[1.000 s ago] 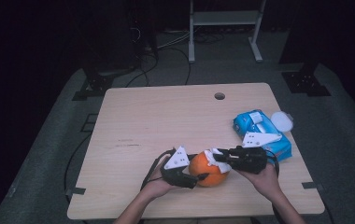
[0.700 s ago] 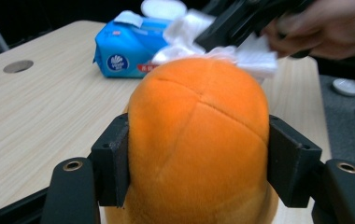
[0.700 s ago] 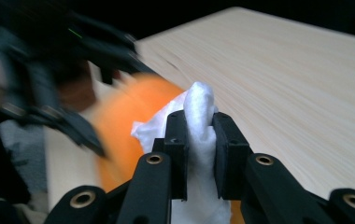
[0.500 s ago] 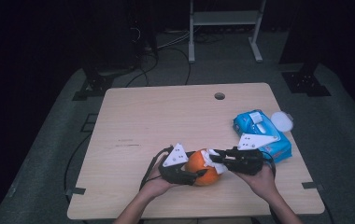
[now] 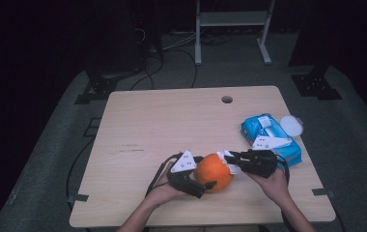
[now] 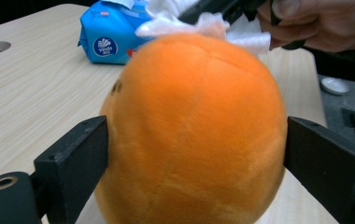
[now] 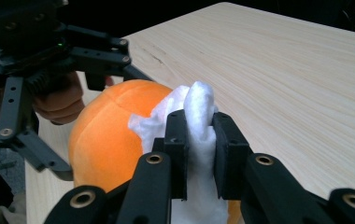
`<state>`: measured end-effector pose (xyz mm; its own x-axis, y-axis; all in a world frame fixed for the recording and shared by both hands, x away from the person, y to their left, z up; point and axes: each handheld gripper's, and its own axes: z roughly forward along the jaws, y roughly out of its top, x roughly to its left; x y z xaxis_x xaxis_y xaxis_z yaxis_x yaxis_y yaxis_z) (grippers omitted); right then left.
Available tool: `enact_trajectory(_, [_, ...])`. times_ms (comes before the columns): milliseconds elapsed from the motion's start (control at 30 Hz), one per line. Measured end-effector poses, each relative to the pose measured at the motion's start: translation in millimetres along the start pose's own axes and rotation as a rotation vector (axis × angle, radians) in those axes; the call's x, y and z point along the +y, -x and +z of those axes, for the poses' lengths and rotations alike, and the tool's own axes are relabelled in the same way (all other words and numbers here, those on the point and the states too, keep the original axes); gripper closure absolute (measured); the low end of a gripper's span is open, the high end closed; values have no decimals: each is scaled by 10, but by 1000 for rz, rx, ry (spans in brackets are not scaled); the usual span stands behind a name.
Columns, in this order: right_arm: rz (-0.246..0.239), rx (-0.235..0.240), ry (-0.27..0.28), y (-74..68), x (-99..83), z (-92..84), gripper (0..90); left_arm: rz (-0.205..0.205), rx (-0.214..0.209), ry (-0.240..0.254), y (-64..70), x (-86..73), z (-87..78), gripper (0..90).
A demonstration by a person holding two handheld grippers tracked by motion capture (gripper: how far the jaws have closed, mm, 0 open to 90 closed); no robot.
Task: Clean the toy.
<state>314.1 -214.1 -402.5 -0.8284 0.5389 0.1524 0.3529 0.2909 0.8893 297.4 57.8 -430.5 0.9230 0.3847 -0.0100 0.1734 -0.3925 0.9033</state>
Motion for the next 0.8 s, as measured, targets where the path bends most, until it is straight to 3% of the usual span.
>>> enact_trajectory(133, [13,-2,14,0,10,-32,770,-13,35,-13,23,64,-49,301])
enact_trajectory(233, [0,9,36,-57,58,-55,770,-42,41,-20,-4,87,-82,319])
enact_trajectory(367, [-38,63,60,-211,141,-45,770,-47,66,-25,-6,118,-115,320])
enact_trajectory(467, [-84,50,43,-289,173,-24,770,-40,66,-33,15,139,-141,322])
enact_trajectory(567, [-64,44,32,-207,134,-19,770,-37,39,-52,29,150,-138,316])
enact_trajectory(633, [-49,40,26,-146,93,-10,770,-60,11,-50,10,136,-121,286])
enact_trajectory(700, [-46,20,17,-112,71,-12,769,-95,-30,-28,-34,120,-132,256])
enact_trajectory(800, [-38,-2,15,-65,49,-29,769,-101,-32,-1,-71,108,-142,195])
